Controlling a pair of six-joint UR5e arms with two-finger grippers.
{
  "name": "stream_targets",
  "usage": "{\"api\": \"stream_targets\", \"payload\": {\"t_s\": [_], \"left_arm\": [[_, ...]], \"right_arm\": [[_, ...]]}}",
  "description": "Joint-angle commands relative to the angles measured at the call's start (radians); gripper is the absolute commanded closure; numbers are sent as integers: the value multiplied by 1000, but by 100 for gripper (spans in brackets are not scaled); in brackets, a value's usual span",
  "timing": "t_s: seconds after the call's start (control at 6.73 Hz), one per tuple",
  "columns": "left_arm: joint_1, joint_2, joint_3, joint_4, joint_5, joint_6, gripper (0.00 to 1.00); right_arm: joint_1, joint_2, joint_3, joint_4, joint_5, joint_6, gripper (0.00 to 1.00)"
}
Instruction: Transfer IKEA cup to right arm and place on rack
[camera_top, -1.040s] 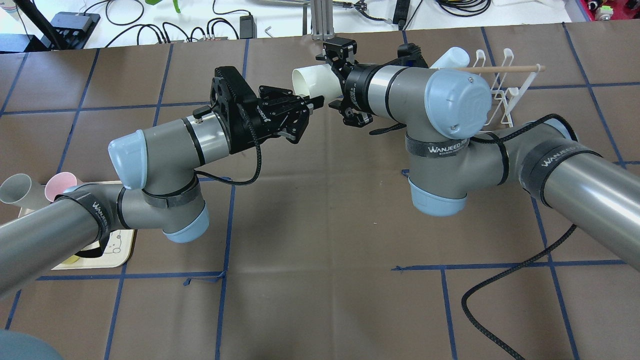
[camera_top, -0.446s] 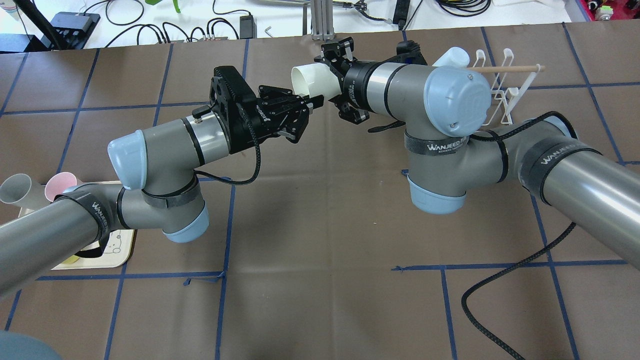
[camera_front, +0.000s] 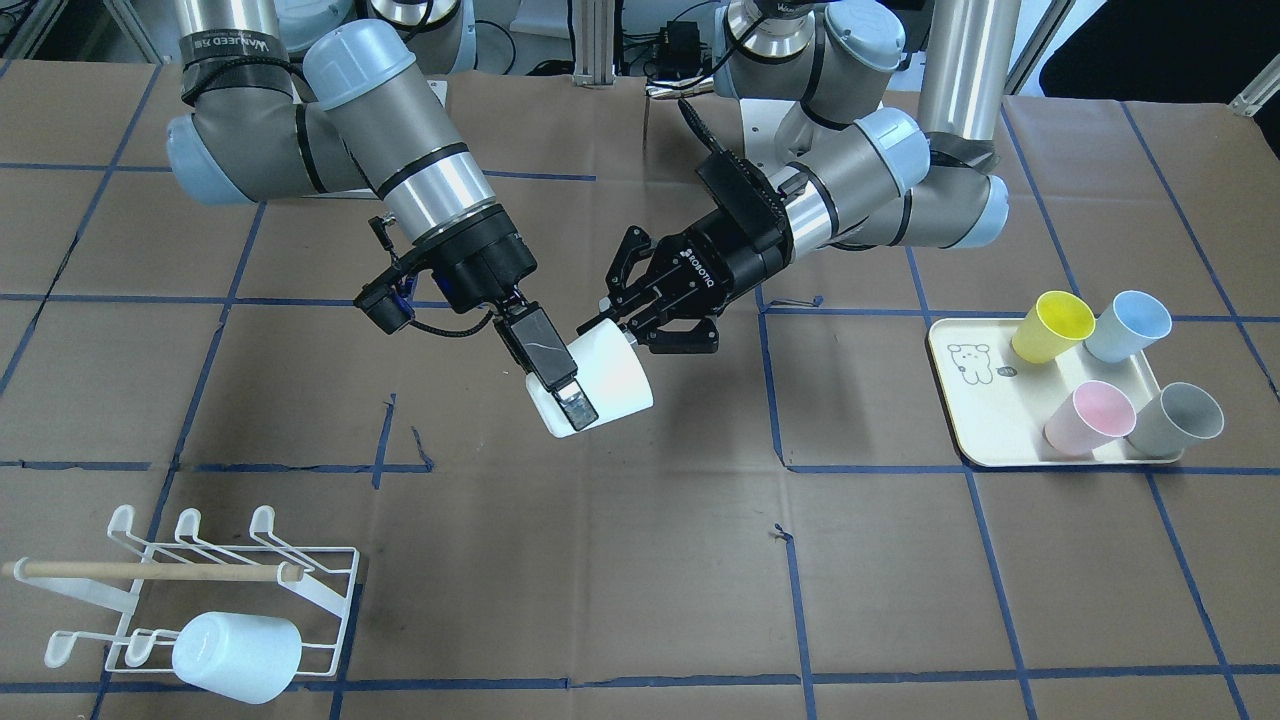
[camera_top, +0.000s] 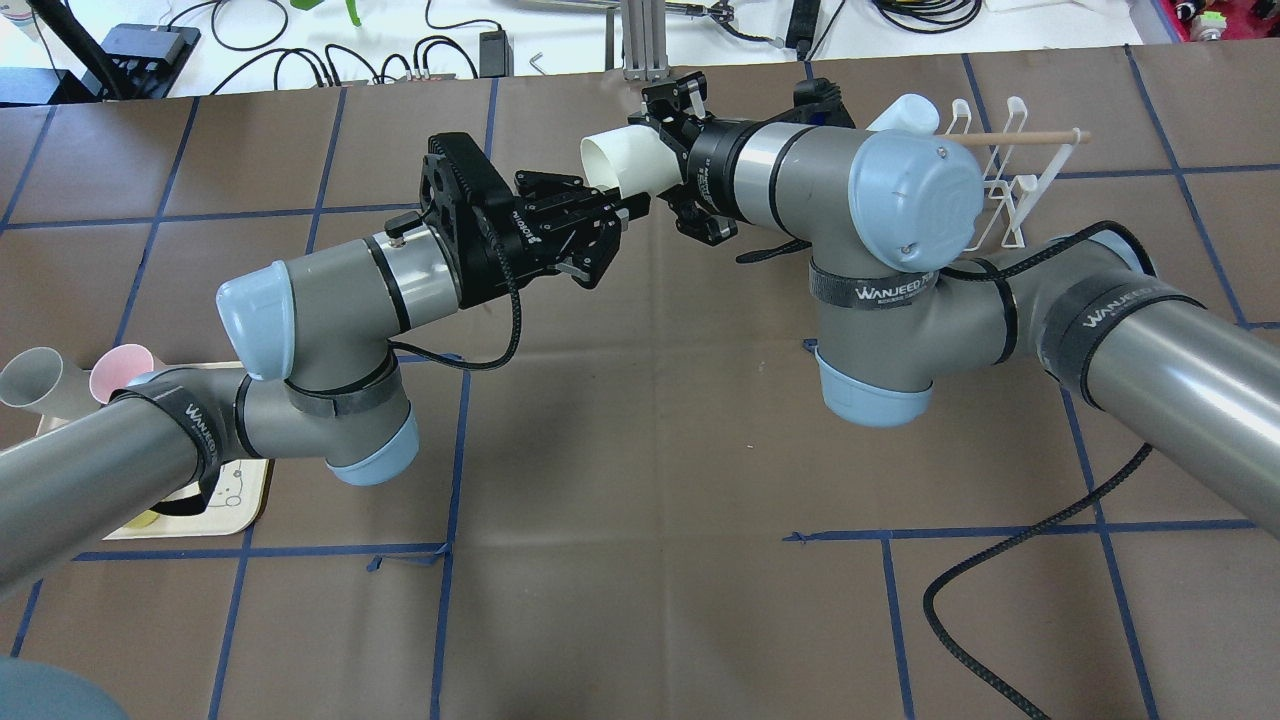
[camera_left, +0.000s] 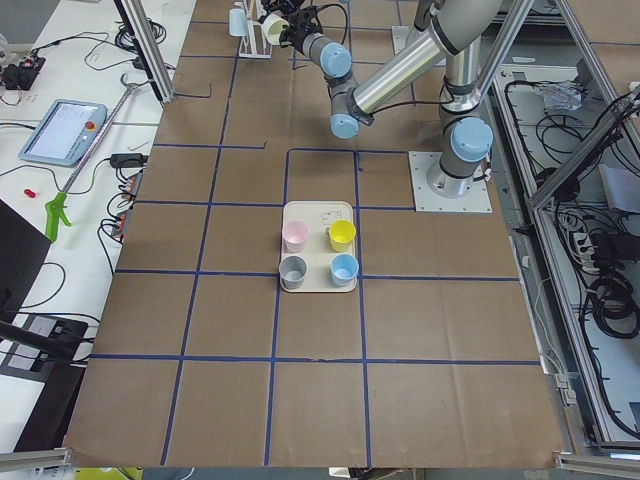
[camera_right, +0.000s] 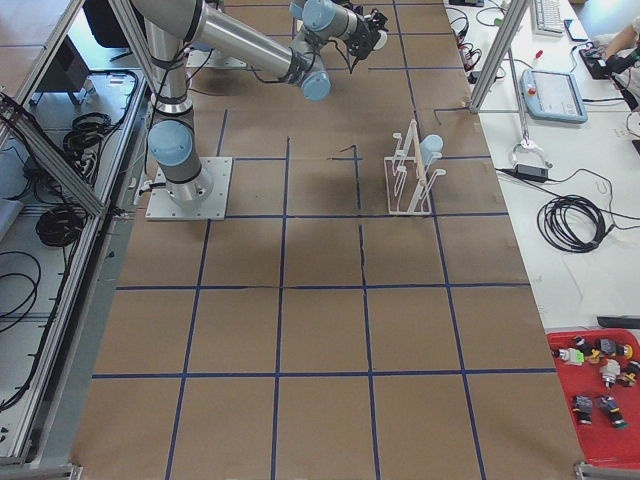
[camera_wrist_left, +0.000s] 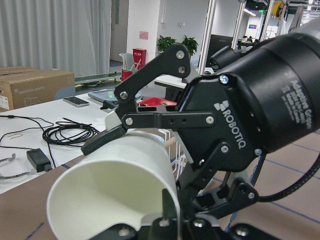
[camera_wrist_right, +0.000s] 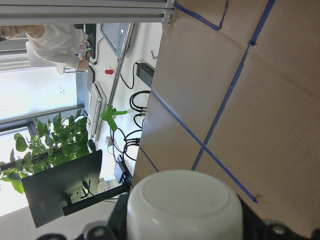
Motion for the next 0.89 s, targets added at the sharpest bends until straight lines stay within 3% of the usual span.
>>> {"api": "stream_targets", "payload": {"t_s": [0.0, 0.15, 0.45, 0.74], "left_arm": [[3, 0, 3, 2, -3, -38, 9], [7, 2, 0, 3, -9, -60, 2], [71, 9, -30, 23, -12, -61, 1], [202, 31, -140, 139, -78, -61, 1]], "right_arm": [[0, 0, 1, 1, 1, 0, 74], [-1, -1, 2, 1, -1, 0, 79], [0, 0, 1, 1, -1, -6, 88], [-9, 3, -9, -3, -10, -17, 91]]}}
